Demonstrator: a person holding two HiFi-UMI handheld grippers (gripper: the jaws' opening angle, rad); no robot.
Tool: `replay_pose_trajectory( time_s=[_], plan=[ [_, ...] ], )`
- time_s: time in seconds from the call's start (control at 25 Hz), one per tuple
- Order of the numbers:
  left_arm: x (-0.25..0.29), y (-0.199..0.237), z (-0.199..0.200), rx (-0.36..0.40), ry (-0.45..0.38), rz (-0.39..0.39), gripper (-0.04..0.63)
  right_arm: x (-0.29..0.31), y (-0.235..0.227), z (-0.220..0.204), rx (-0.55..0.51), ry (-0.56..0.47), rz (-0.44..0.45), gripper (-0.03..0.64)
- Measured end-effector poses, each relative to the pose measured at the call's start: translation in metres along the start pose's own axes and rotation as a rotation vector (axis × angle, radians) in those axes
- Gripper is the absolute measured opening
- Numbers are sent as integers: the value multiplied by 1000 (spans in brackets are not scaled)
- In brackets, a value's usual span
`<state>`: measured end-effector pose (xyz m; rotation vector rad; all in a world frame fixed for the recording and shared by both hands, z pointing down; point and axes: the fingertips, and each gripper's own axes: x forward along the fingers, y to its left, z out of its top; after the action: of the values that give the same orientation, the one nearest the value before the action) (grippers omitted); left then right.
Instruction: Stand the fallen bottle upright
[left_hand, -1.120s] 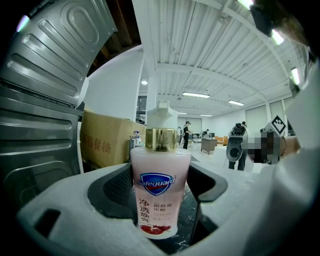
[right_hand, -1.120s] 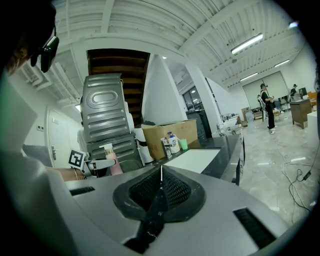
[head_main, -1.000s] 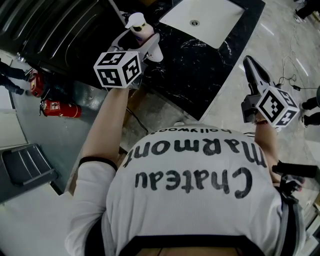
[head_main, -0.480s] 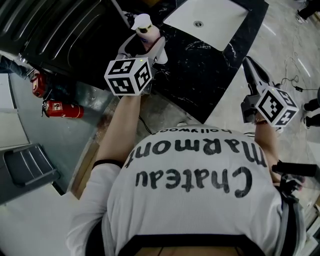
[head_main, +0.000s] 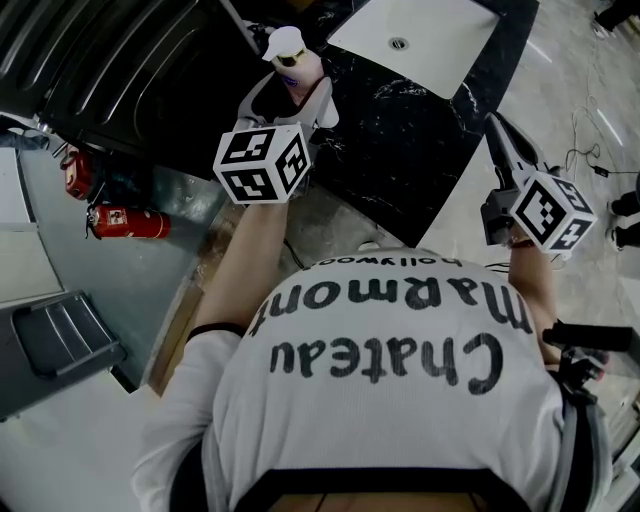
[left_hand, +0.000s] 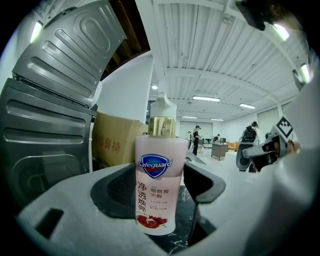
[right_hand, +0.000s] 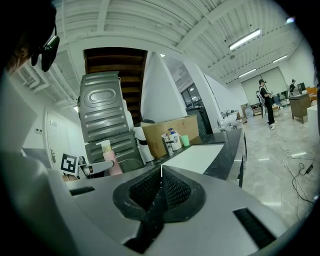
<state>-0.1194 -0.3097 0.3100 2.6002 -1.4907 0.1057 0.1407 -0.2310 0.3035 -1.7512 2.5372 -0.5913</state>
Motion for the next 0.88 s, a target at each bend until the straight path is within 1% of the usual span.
replay_pose_trajectory(
  time_s=[0.16,0.32,0.48,0.68,0.88],
  plan=[
    [0,0,-5,-14,10,4,304,-1,-2,-2,4,2,-1,14],
    [-1,1,-7,-9,30,7,302,0,-2,1,-2,0,10,14],
    [-2,2,-13,-42,61,23,302,3,-1,-2,-3,14,34,14],
    [-7,2,-14,-79,68,98,302,9,-4,-1,-6,27,85,14],
    [-19,2,-9,-111,52,209,302,23,-9,3,6,54,174,14]
  ],
)
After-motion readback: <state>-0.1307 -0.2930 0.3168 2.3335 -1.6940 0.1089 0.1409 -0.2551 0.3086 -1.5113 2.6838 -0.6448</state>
